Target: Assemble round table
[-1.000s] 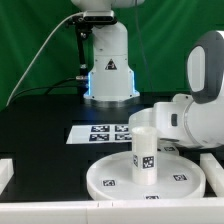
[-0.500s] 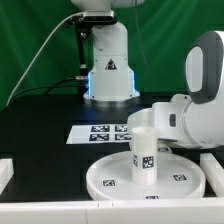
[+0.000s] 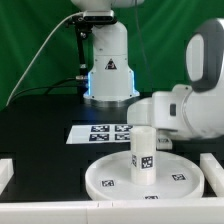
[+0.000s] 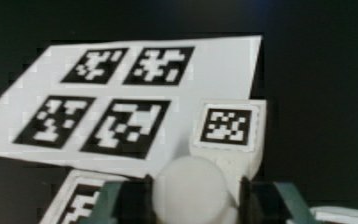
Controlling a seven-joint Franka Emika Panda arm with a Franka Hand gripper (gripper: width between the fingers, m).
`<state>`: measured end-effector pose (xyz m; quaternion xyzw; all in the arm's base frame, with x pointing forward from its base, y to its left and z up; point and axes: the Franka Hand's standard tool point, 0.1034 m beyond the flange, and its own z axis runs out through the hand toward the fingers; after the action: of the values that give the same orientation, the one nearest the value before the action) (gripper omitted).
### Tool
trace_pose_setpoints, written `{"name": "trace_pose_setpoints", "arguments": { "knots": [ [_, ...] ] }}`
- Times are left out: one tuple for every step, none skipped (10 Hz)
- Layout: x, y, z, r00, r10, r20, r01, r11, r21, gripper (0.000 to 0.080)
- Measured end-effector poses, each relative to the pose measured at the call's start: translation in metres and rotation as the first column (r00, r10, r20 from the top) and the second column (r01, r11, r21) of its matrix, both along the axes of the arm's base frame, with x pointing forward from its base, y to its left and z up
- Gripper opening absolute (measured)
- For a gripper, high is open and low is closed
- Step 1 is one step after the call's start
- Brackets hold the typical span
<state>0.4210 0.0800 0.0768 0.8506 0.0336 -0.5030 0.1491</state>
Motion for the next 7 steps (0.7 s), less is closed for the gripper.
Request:
{"name": "trace_pose_setpoints", "arguments": {
  "knots": [
    [0.004, -0.010, 0.022, 1.000, -0.024, 0.019, 0.024, 1.000, 0.016, 0.0219],
    [0.008, -0.028, 0.043, 0.998, -0.057, 0.024, 0.056, 0.998, 0.027, 0.0219],
    [0.015, -0.049, 0.056, 0.995, -0.088, 0.041, 0.086, 0.995, 0.045, 0.0219],
    [0.029, -0.071, 0.069, 0.989, -0.102, 0.108, 0.093, 0.992, 0.088, 0.0219],
    [0.041, -0.095, 0.079, 0.979, -0.101, 0.179, 0.074, 0.986, 0.150, 0.0219],
    [0.051, -0.129, 0.084, 0.961, -0.124, 0.248, 0.082, 0.981, 0.173, 0.0219],
    [0.065, -0.153, 0.078, 0.930, -0.120, 0.349, 0.055, 0.980, 0.191, 0.0219]
  ]
}}
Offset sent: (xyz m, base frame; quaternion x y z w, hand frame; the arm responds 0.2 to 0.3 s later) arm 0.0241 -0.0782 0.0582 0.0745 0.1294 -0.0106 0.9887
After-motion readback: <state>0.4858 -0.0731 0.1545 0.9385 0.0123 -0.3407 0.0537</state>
